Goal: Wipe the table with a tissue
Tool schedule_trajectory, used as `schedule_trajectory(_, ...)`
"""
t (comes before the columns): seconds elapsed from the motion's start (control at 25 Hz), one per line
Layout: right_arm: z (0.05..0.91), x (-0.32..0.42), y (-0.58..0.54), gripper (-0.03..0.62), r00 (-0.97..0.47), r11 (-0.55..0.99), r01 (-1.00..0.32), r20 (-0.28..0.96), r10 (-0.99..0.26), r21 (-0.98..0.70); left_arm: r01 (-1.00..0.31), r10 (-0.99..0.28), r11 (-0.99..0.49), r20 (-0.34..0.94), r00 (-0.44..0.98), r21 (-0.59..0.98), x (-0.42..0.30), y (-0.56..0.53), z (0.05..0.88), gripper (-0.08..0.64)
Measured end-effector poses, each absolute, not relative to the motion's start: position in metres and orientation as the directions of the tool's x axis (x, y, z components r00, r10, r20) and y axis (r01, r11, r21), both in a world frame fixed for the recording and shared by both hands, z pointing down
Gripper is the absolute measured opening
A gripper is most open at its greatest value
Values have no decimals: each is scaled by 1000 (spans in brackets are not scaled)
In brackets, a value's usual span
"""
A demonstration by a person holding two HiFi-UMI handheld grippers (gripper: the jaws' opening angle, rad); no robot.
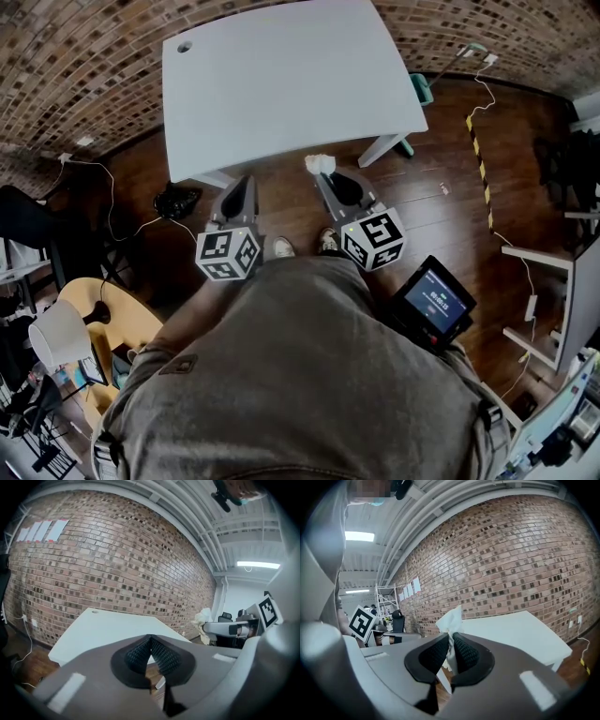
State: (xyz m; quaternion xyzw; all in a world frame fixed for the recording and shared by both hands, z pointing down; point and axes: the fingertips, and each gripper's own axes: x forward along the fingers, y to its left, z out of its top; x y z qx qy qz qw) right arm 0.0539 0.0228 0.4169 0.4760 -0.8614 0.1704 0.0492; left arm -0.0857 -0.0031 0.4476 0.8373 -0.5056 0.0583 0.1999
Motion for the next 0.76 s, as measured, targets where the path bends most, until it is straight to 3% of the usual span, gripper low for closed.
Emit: schedule_trajectory(0.76,423,68,27,40,-606,550,-793,246,-757,-261,-902,-851,-339,321,415,268,-74,14,449,2)
